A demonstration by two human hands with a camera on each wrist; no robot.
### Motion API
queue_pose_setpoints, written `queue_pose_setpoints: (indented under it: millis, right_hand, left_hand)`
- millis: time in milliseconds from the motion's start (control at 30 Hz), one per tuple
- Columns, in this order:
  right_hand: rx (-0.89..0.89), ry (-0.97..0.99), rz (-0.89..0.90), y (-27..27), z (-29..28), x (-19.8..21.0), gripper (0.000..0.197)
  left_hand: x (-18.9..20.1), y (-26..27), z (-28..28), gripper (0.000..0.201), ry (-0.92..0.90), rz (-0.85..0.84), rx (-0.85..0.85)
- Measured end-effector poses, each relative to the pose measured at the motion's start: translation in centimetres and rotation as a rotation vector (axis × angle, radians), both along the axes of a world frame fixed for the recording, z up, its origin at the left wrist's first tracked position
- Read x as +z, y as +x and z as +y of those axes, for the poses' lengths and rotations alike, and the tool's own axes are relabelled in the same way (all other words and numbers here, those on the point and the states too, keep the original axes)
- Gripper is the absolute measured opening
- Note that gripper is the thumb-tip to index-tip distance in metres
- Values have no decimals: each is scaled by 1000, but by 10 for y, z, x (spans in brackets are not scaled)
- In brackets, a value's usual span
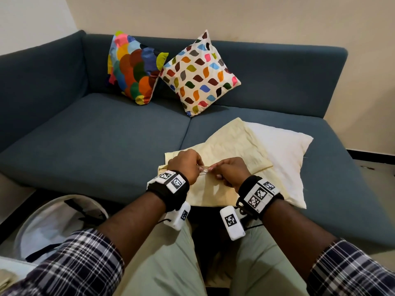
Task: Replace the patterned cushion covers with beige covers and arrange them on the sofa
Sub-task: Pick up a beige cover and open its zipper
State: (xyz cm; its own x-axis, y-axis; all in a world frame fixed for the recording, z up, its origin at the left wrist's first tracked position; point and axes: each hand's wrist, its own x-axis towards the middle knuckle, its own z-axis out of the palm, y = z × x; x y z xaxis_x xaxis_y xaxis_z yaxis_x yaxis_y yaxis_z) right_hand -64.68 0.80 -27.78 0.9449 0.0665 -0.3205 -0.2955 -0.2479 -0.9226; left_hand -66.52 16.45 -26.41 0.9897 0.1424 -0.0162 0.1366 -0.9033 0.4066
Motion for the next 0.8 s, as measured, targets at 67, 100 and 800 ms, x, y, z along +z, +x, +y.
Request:
queue_pose_setpoints:
  millis: [67,100,800]
  right_hand:
    - [-2,-30,-14,2,-5,-1,5]
    - [-8,-42,-16,5,-8,-2,3]
    - [-36,70,52,5,-33,19,16]
  left_hand:
    - [1,2,6,6,-28,25,5]
    - [0,4,11,8,-48,33,13]
    - [0,16,-25,41,-580,89,-10]
